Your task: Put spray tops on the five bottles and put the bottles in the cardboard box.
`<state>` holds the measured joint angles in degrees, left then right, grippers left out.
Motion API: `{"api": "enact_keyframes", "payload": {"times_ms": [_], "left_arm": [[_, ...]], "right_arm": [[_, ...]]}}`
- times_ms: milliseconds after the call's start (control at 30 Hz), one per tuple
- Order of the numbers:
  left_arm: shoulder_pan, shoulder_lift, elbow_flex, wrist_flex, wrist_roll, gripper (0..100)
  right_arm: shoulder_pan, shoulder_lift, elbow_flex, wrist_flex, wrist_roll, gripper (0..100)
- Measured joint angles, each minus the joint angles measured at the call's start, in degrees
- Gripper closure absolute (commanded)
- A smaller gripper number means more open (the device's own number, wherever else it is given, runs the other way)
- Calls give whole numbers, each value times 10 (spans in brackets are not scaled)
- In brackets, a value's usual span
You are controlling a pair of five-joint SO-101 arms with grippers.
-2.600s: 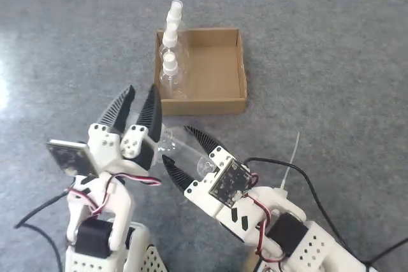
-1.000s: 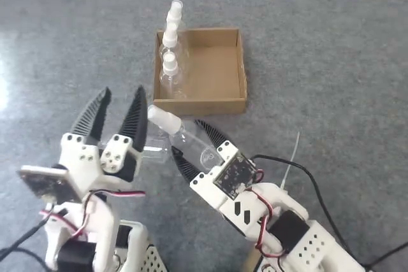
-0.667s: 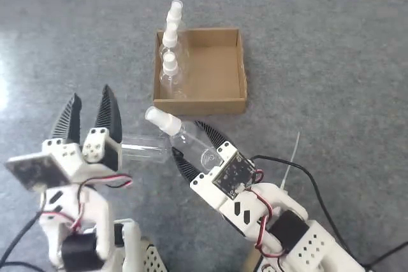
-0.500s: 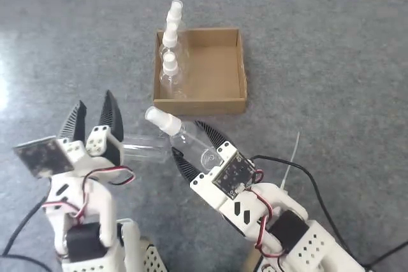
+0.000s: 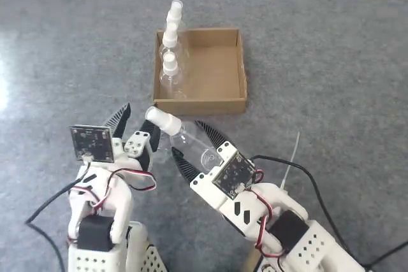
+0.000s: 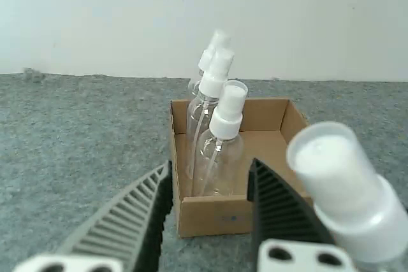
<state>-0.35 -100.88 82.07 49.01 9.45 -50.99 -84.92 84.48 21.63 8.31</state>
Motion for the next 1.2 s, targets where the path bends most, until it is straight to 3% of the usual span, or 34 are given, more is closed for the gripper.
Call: {"api": "enact_keyframes", "payload": {"times_ms": [600, 1200], "left_arm": [[79, -10, -22, 56, -1, 822], [90, -10, -32, 57, -2, 822]], "right_arm": [[4, -1, 0, 0, 0, 833], [4, -1, 1, 0, -1, 833]]}}
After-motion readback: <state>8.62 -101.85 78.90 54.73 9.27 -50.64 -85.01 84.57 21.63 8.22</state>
